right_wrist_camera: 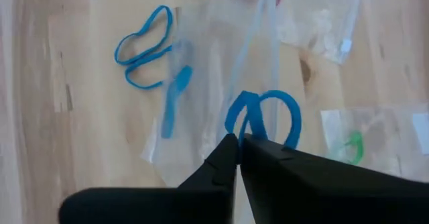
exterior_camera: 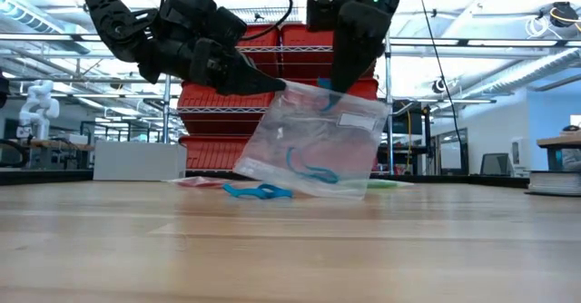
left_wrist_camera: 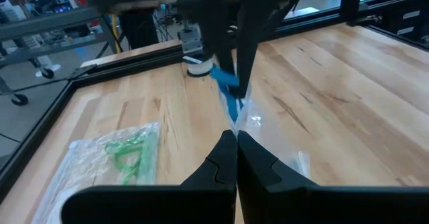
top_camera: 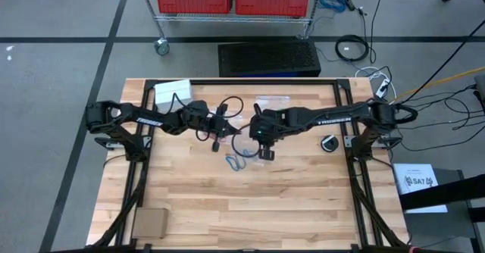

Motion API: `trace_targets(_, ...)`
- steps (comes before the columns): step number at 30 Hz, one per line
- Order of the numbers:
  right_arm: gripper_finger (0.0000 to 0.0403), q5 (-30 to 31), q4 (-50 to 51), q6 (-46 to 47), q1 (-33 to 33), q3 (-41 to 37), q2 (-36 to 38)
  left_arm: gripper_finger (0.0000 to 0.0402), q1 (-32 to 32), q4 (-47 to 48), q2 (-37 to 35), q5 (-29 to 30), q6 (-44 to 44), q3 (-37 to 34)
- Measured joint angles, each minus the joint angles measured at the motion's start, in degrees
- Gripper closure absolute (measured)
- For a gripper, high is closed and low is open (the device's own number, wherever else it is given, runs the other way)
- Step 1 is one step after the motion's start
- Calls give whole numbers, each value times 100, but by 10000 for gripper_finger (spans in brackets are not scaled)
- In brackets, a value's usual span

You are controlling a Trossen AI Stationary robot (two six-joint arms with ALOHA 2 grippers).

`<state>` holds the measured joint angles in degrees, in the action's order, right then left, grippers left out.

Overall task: Sort rubber bands
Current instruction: Put the blue rubber band into the bottom right transparent zip lock bag

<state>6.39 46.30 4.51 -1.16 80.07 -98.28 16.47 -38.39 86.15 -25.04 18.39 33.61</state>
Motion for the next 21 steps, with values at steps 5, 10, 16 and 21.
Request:
trace_targets(5, 366, -82, -33, 40, -42, 0, -126, 401, -1, -2, 0, -4, 2, 0)
trace_targets(10, 316, -229, -17, 190, -27, 0, -78, 401, -2, -7, 0, 4, 2, 0)
trace_targets(16, 277, -231, 34, 239, -18, 4, 41, 401, -2, -11, 0, 104, 4, 0)
trace_targets(21, 269, -227, 27, 237, 95, 4, 57, 401, 0, -8, 0, 131, 2, 0)
